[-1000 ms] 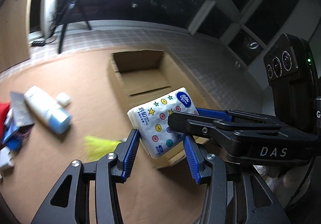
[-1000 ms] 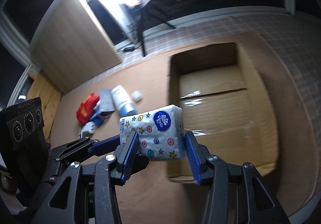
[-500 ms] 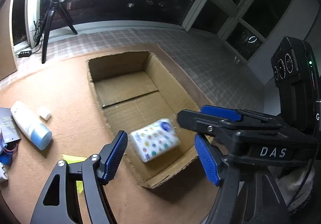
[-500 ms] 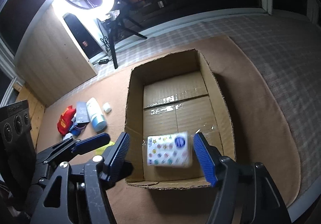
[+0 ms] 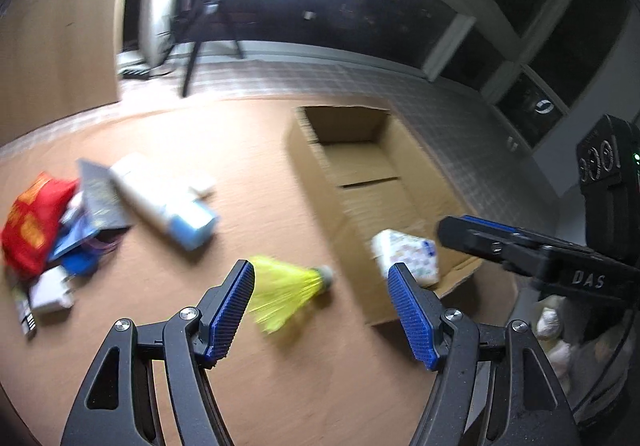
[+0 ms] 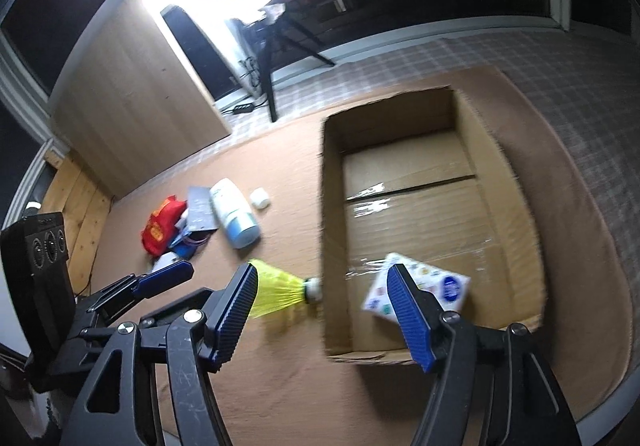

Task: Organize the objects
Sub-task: 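Move the left tool back to the red drawstring bag in the pile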

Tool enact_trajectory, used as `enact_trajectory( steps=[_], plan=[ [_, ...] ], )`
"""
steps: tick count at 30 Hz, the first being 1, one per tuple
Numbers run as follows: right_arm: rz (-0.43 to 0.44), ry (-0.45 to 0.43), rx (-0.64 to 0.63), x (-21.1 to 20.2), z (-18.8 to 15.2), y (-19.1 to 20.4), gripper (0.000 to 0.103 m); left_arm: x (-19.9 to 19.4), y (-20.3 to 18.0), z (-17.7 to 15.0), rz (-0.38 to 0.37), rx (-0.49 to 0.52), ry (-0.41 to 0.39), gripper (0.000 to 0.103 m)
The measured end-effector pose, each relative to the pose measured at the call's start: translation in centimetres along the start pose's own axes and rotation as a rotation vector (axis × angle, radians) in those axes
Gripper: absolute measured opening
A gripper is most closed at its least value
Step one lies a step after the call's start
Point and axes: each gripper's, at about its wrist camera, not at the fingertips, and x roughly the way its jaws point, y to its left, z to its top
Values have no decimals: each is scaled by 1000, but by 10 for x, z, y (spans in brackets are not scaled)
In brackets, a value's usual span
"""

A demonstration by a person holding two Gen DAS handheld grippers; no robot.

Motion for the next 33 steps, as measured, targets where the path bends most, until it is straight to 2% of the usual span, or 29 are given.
enact_trajectory(
  steps=[13, 20, 27, 33],
  plan=[
    [63, 61, -3, 38, -27, 53, 64, -48, 138, -42, 186, -206, 3, 73],
    [61, 77, -23, 50, -37, 74, 64, -59, 209, -48, 230, -352, 5, 73],
    [48, 102, -27, 62, -44, 81, 64, -70, 250, -14, 272, -396, -36, 73],
    [32, 116, -20, 67, -48, 79, 64, -54, 270, 34, 294, -384, -27, 73]
  ],
)
